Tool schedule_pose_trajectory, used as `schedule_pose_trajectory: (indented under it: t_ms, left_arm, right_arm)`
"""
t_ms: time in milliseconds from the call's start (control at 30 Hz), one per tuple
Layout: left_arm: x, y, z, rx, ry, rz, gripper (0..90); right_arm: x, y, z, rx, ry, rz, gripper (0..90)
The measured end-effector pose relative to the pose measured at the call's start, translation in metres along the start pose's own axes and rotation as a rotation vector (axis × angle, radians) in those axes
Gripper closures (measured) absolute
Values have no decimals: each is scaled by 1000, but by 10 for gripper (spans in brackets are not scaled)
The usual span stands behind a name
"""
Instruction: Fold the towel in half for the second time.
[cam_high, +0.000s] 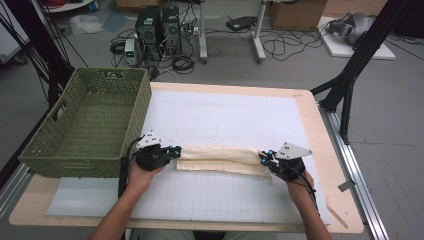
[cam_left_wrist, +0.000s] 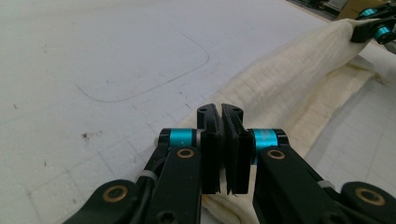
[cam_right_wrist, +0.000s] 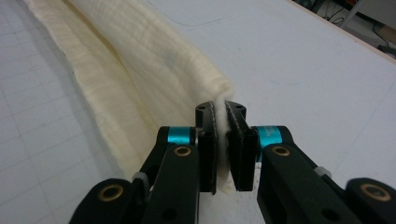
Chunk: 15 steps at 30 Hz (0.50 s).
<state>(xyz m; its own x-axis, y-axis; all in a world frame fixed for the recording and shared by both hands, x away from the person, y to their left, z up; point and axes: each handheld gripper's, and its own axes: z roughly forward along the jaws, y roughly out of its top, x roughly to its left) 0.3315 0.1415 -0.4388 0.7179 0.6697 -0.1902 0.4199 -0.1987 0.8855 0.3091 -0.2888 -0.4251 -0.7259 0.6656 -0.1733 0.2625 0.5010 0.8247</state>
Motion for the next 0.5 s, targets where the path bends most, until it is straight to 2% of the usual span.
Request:
schedule_pose_trajectory:
  t_ms: [500]
  left_arm:
    - [-4,-8,-3,12,-6,5,856]
  right_arm:
    - [4,-7,-7,5,7,2,833]
